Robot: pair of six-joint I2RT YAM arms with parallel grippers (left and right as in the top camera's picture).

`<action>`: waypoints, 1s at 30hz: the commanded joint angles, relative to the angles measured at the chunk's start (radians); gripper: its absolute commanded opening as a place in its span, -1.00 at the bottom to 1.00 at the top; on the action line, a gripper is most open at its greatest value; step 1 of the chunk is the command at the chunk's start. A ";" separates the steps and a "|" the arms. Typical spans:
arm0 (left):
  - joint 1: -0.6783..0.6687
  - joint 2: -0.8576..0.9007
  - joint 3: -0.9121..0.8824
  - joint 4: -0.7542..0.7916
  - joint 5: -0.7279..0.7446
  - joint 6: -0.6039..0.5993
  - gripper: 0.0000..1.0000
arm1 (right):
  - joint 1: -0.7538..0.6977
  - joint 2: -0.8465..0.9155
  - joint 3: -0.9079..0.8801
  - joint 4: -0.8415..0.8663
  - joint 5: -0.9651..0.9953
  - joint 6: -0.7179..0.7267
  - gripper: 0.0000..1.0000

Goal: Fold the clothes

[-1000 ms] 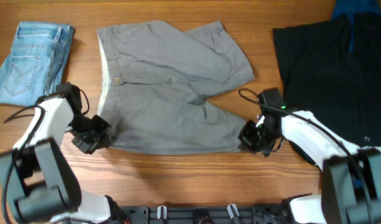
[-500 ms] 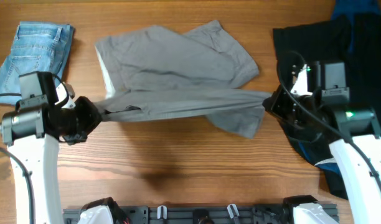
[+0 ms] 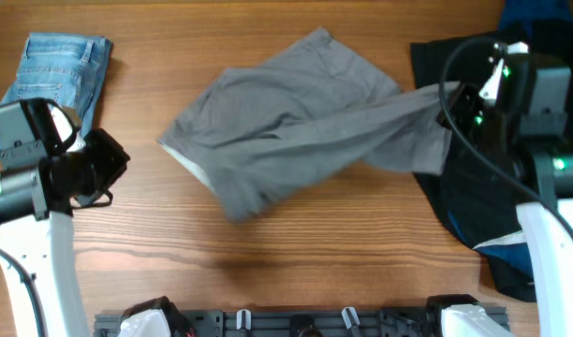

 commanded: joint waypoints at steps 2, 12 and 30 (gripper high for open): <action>0.003 0.127 0.014 0.075 -0.048 -0.082 -0.92 | -0.002 0.165 0.023 0.083 -0.029 -0.090 -0.91; -0.226 0.450 0.014 0.104 0.174 -0.051 -0.46 | -0.002 0.287 0.023 0.030 -0.083 -0.089 -0.92; -0.334 0.751 0.014 0.267 -0.174 -0.156 -0.03 | -0.002 0.287 0.022 -0.042 -0.064 -0.090 -0.91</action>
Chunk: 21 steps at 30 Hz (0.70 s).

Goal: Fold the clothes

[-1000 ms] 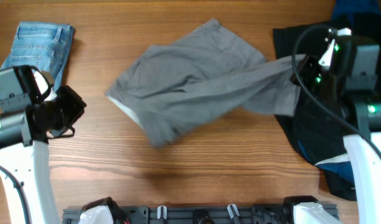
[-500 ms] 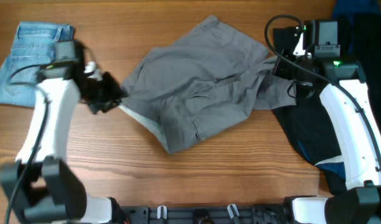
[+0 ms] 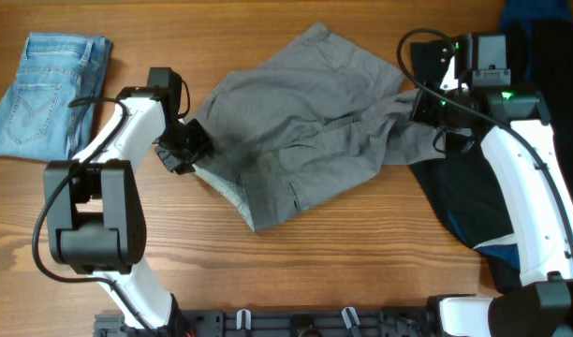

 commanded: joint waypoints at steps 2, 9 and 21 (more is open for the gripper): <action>0.006 0.016 0.011 0.026 -0.105 -0.018 -0.03 | -0.002 0.003 0.021 -0.008 0.003 -0.013 -0.91; 0.008 0.079 0.011 0.108 -0.134 -0.021 -0.20 | -0.002 0.003 0.021 -0.011 0.002 -0.013 -0.92; 0.017 0.085 0.089 0.623 -0.119 -0.020 -0.92 | -0.002 0.003 0.020 -0.019 -0.035 0.070 -0.91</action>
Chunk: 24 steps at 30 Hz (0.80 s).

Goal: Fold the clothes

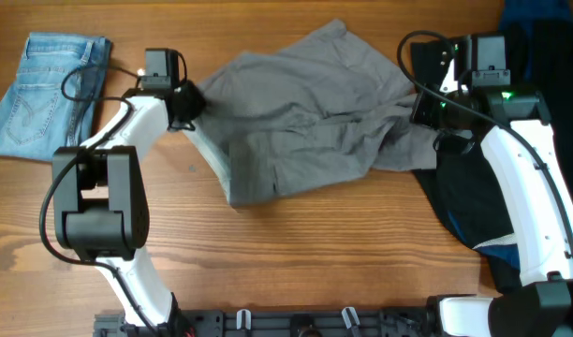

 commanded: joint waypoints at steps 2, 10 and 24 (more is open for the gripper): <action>0.016 0.006 0.115 0.029 -0.003 0.002 -0.92 | -0.002 0.004 0.020 0.011 -0.063 0.050 -0.91; 0.016 0.008 0.151 -0.346 0.116 0.003 0.54 | 0.000 0.004 0.019 0.018 -0.087 0.049 -0.90; -0.098 0.073 0.128 -0.369 0.191 0.212 0.34 | 0.000 0.004 0.019 -0.009 -0.086 0.046 -0.90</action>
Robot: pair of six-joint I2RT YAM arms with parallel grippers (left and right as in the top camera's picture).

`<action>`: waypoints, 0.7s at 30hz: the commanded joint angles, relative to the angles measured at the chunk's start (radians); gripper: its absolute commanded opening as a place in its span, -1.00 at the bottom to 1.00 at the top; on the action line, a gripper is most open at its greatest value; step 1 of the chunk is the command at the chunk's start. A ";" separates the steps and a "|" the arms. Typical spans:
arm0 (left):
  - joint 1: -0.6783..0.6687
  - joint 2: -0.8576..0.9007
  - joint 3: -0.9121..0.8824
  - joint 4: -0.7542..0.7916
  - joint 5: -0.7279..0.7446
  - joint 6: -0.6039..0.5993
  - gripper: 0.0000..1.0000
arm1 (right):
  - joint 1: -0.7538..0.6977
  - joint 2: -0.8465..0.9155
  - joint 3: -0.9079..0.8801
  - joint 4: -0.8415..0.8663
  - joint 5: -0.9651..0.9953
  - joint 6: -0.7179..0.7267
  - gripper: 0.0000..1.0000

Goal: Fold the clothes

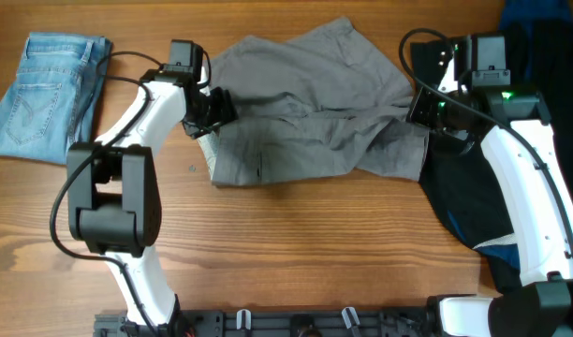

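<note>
A pair of grey shorts (305,108) lies rumpled across the middle of the wooden table in the overhead view. My left gripper (218,106) is at the garment's left edge, shut on the grey cloth there. On the opposite side my right gripper (419,109) is at the right edge, shut on the cloth by its corner. The fingertips of both are partly hidden by fabric.
Folded blue jeans (51,94) lie at the table's far left. A pile of dark clothes (492,187) with a blue piece covers the right side under my right arm. Bare wood (296,253) runs along the front.
My left gripper moved right, from the upper left corner of the shorts to their left edge, dragging cloth along. The shorts now lie narrower and straighter along the bottom. My right gripper stayed put.
At first my left arm was off at the left, away from the shorts, while my right gripper held their right end stretched out. Then my left gripper reached the left edge, took hold, shifted up, and now sits further right with the shorts bunched between both grippers.
</note>
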 commanded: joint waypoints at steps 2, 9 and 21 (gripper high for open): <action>-0.003 0.053 -0.012 -0.004 0.070 0.031 0.06 | 0.000 0.004 0.019 0.000 -0.018 0.012 -0.90; -0.003 0.054 -0.012 0.000 0.087 0.035 -0.13 | 0.000 0.004 0.019 0.000 -0.015 0.011 -0.90; -0.013 -0.037 -0.011 -0.081 0.076 0.056 -0.20 | 0.000 0.010 0.019 0.000 -0.008 0.012 -0.89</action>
